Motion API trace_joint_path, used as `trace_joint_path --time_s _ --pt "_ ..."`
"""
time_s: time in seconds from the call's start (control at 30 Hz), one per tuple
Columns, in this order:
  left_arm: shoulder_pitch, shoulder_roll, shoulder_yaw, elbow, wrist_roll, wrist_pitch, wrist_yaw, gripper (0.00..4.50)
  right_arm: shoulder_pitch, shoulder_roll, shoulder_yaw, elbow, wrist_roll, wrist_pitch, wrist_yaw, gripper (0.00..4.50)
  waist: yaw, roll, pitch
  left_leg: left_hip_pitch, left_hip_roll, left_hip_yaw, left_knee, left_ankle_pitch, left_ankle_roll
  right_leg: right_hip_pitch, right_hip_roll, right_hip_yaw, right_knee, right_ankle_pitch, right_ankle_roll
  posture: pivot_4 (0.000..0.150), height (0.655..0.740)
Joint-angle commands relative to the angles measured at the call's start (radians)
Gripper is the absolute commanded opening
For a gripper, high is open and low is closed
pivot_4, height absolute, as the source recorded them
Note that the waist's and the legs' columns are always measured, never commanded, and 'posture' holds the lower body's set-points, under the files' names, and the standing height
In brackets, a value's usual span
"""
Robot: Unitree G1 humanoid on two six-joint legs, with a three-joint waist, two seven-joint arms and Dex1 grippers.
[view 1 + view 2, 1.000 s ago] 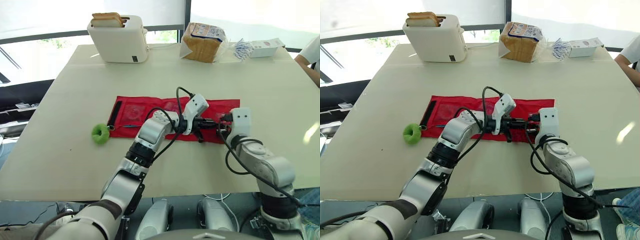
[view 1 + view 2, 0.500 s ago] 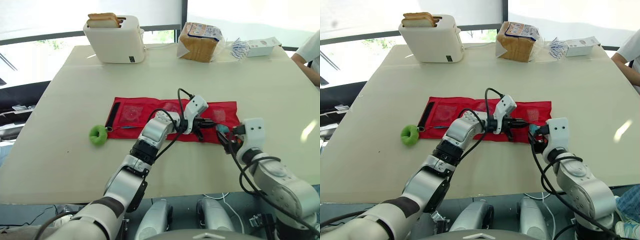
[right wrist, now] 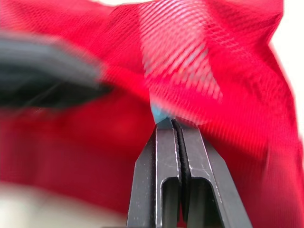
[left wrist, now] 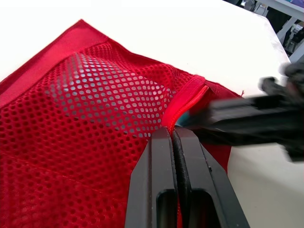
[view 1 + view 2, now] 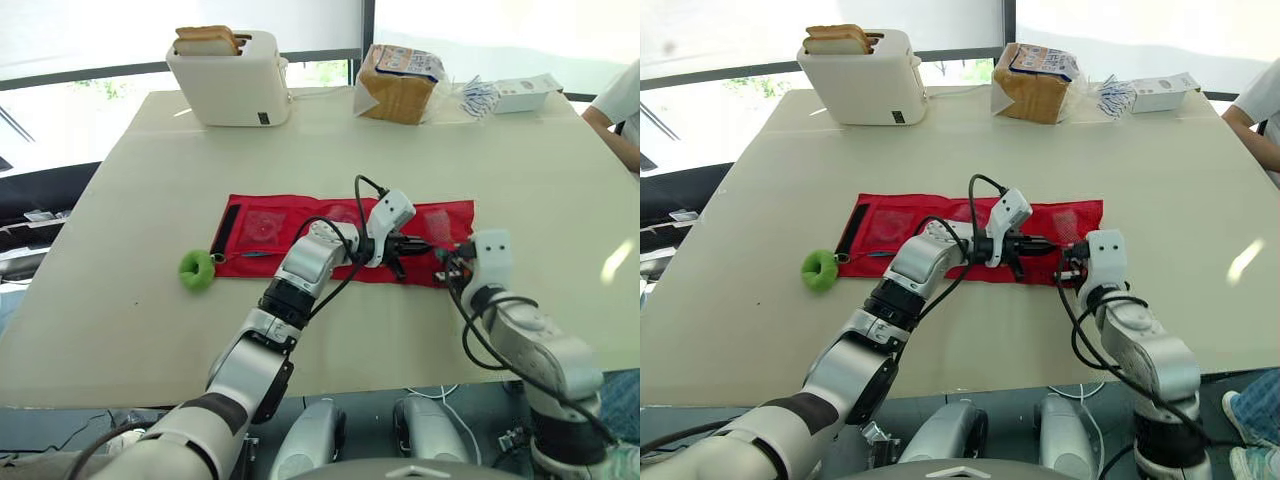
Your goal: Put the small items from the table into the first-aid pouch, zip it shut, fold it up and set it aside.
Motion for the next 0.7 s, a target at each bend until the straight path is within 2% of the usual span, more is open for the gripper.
trace_joint_path --time_s 0.03,0.17,0.3,0.33,0.4,0.5,0.53,0.63,0.67,0.7 --pt "-0.002 -0.014 -0.015 -0.025 0.005 -0.027 -0.004 0.0 -0.042 -0.001 -0.014 0.052 -0.019 -0.08 0.032 0.06 0.0 0.0 0.0 0.0 0.0 0.0 0.0 0.0 0.0 0.0 0.0 0.0 0.0 0.0 0.0 0.15 0.74" --pt "-0.006 -0.049 -0.013 0.01 0.021 -0.083 0.022 0.0 0.015 -0.023 -0.093 -0.065 0.042 -0.004 0.065 0.06 0.007 0.0 0.0 0.0 0.0 -0.001 0.0 0.0 0.0 0.0 -0.001 0.0 0.0 0.0 0.0 0.15 0.74" --pt "-0.002 -0.059 0.016 0.025 0.006 -0.101 0.024 0.0 0.138 -0.063 -0.198 -0.293 0.15 0.147 0.104 1.23 0.011 0.0 0.0 -0.001 0.0 -0.001 0.0 0.0 0.0 0.0 -0.002 0.0 0.0 0.0 0.0 0.15 0.74" --pt "0.002 -0.05 0.035 0.014 -0.015 -0.086 0.01 0.47 0.17 -0.075 -0.238 -0.362 0.19 0.193 0.118 2.1 0.011 0.0 0.0 -0.001 0.0 -0.001 0.0 0.0 0.0 0.0 -0.003 0.0 0.0 0.0 0.0 0.15 0.74" --pt "0.021 -0.011 0.064 -0.038 -0.057 -0.063 -0.043 0.86 0.206 -0.087 -0.344 -0.468 0.278 0.276 0.141 2.75 0.007 0.002 0.0 -0.001 0.0 0.0 0.0 0.0 0.0 0.0 -0.003 0.0 0.0 0.0 0.0 0.15 0.74" --pt "0.057 0.069 0.097 -0.118 -0.115 -0.031 -0.125 2.26 0.192 -0.102 -0.507 -0.524 0.387 0.381 0.158 4.24 -0.006 0.003 0.0 -0.001 0.002 0.0 0.0 0.0 0.0 0.0 -0.003 0.0 0.0 0.0 0.0 0.15 0.74" --pt "0.068 0.099 0.109 -0.145 -0.136 -0.013 -0.15 2.7 0.177 -0.113 -0.552 -0.527 0.418 0.416 0.166 4.5 -0.006 0.003 0.0 0.0 0.002 0.0 0.0 0.0 0.0 0.0 -0.002 0.0 0.0 0.0 0.0 0.15 0.74" --pt "0.16 0.239 0.163 -0.303 -0.234 0.027 -0.27 3.86 0.035 -0.13 -0.678 -0.438 0.483 0.592 0.179 4.5 -0.006 0.003 0.0 0.0 0.003 0.0 -0.001 0.0 0.0 0.0 -0.002 0.001 0.0 0.0 -0.001 0.15 0.74" --pt "0.191 0.272 0.18 -0.346 -0.255 0.028 -0.287 4.38 -0.003 -0.143 -0.693 -0.407 0.487 0.64 0.184 4.5 -0.009 0.004 -0.001 0.0 0.003 0.0 -0.001 0.0 0.0 0.0 -0.002 0.001 0.0 0.0 -0.001 0.15 0.74" --pt "0.22 0.292 0.2 -0.378 -0.261 0.015 -0.275 4.44 -0.032 -0.161 -0.693 -0.374 0.485 0.666 0.186 4.5 -0.006 0.004 -0.001 0.0 0.003 0.001 -0.001 0.0 0.0 0.0 -0.002 0.002 0.0 0.0 -0.001 0.15 0.74"
